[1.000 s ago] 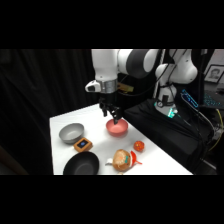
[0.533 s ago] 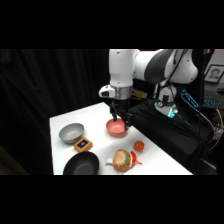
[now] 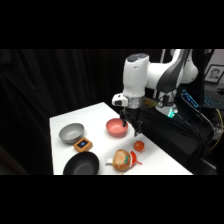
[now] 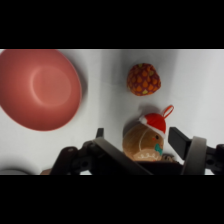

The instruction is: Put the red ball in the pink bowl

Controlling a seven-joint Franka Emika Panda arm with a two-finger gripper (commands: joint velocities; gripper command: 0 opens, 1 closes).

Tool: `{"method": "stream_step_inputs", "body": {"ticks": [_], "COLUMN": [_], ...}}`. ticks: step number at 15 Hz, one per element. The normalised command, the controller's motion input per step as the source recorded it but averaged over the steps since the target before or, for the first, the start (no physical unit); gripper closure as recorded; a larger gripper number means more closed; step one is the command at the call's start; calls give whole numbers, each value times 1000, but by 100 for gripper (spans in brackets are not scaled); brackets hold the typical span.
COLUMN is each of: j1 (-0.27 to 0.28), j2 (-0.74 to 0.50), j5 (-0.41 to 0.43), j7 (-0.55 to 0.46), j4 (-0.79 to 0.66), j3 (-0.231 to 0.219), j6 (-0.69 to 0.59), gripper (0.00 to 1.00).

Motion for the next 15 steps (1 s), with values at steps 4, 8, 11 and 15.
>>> {"method": "stream_step_inputs", "body": {"ticks": [4, 8, 11, 15], "j1": [53, 59, 60, 62], "j2": [-67, 48, 108, 132], "j5": [-93, -82, -97, -50], "j7": [250, 183, 147, 74], "j4": [-257, -157, -81, -54], "j3": [52, 43, 18, 1], "j6": [335, 316, 289, 278], "gripper": [0, 0, 0, 0]}}
